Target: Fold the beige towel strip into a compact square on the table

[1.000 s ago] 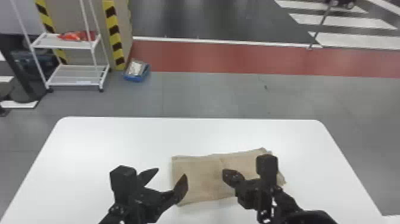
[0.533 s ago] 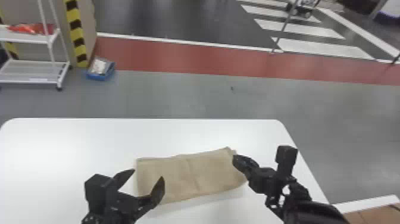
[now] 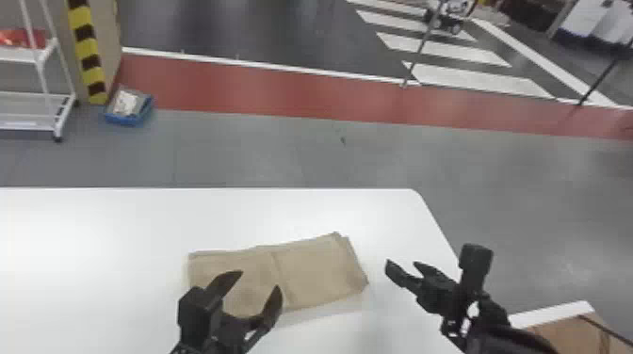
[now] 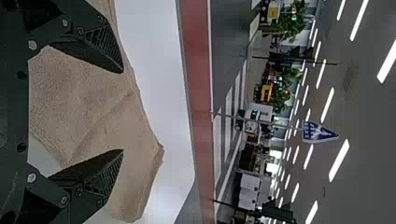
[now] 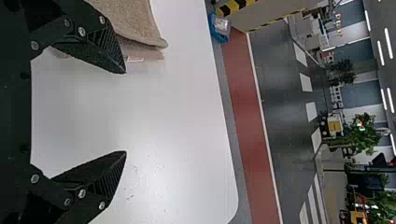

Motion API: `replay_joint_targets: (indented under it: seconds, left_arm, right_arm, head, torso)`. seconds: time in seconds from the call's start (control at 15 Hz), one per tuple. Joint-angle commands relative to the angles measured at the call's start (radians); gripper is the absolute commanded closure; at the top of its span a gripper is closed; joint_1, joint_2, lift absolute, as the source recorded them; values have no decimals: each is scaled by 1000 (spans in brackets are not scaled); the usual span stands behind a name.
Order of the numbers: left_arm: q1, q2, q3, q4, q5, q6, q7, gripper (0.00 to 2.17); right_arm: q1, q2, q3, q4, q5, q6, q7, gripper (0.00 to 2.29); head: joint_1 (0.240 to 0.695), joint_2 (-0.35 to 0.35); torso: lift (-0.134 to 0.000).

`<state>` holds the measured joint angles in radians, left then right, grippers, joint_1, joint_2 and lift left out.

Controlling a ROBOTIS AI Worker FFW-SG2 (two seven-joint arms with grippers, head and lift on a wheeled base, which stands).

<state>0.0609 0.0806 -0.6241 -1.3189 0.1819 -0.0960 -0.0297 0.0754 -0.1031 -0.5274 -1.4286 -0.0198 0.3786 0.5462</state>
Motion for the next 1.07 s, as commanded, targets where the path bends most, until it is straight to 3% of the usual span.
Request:
replay_joint_targets:
  seconds: [0.0,0.13,0.27,0.33,0.4,0.47,1.0]
  left_arm:
    - [-33,-35,-6,70,-19,-24,2,333]
    - [-59,-61,-6,135,-42,-33,25,424]
    - [-87,-83,-6,201,-68,-40,45,866]
    - [-96,-83,-5,217,-65,-40,53,1305]
    - [-101,-83,-6,225,-71,-37,71,1602]
    - [-102,-83,-6,225,-82,-33,70,1723]
    - [-119,-68,17,240,-90,105,70,1781]
  right_arm:
    - [-5,0,-20,5,-22,-5,0,53]
    - [-6,0,-37,5,-23,-8,5,53]
    - [12,2,-57,-24,-35,-8,21,53]
    - [23,3,-69,-39,-46,-8,28,56]
    - [29,3,-74,-56,-60,-8,31,66]
    - [34,3,-82,-64,-65,-8,32,66]
    - [34,8,-91,-89,-71,-8,49,70]
  head:
    - [695,-350]
    - [695,-350]
    - [695,-350]
    - [695,-350]
    - [695,-350]
    - [695,-350]
    - [695,-350]
  torso:
    - [0]
    - [0]
    - [0]
    - [0]
    - [0]
    - [0]
    - [0]
